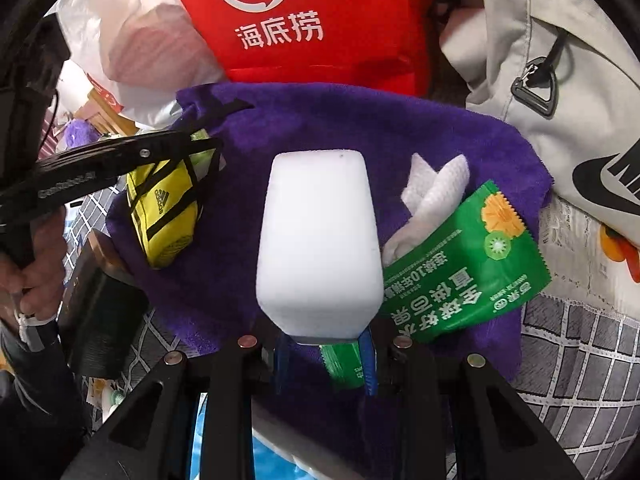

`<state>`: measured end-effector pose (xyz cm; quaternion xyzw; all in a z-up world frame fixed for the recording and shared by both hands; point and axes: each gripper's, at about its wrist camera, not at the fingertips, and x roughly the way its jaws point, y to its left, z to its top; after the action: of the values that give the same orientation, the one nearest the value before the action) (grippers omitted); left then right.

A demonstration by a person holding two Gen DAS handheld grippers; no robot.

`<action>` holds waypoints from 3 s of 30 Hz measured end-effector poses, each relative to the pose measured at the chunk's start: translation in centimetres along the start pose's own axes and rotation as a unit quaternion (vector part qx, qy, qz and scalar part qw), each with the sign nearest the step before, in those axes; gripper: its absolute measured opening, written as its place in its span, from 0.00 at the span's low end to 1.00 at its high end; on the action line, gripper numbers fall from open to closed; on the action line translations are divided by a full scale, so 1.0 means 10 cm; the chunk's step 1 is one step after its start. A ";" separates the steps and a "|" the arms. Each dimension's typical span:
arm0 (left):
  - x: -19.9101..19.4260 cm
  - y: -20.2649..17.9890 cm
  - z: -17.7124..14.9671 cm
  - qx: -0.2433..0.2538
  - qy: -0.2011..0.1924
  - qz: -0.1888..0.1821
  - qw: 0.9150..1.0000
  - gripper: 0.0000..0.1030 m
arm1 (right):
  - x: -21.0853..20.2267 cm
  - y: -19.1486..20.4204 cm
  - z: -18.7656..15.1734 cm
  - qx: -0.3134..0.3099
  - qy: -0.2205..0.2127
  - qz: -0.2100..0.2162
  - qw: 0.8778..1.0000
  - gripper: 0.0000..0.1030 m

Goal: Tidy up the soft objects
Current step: 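Open both tools to drop the block and strap onto the towel, then grasp a black watch band with the right tool while the left tool grasps the orange-print snack packet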

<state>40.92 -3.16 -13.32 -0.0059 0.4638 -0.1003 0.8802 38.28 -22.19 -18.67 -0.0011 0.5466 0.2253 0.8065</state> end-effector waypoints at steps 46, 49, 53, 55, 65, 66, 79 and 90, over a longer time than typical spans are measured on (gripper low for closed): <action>-1.39 -0.08 -0.94 -0.014 -0.046 0.018 0.999 0.42 | -1.40 0.46 -0.87 0.071 -0.176 -0.060 0.980 0.60; -1.53 -0.11 -1.09 -0.019 -0.058 0.027 0.998 0.42 | -1.48 0.61 -1.06 0.061 -0.187 -0.073 0.978 0.60; -1.73 -0.10 -1.32 -0.036 -0.092 0.017 0.995 0.42 | -1.55 0.72 -1.30 0.067 -0.192 -0.059 0.977 0.60; -1.79 -0.13 -1.44 -0.030 -0.099 0.019 0.994 0.42 | -1.57 0.77 -1.43 0.074 -0.185 -0.041 0.979 0.60; -1.79 -0.14 -1.98 -0.031 -0.045 0.022 0.998 0.42 | -1.46 1.04 -2.10 0.052 -0.155 -0.051 0.985 0.60; -1.82 -0.13 -2.05 -0.034 -0.050 0.020 0.998 0.42 | -1.45 1.06 -2.15 0.052 -0.154 -0.049 0.985 0.60; -1.62 0.07 -2.49 -0.063 -0.012 0.018 0.998 0.43 | -0.98 1.16 -2.63 0.034 -0.096 -0.058 0.993 0.60; -1.33 0.12 -2.54 -0.064 0.014 0.019 0.998 0.47 | -0.67 1.36 -2.76 -0.026 -0.096 -0.123 0.987 0.37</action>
<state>13.08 2.51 -17.05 -0.0519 0.4819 -0.0542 0.8730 7.01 -19.23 -20.56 -0.0679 0.4562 0.1371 0.8766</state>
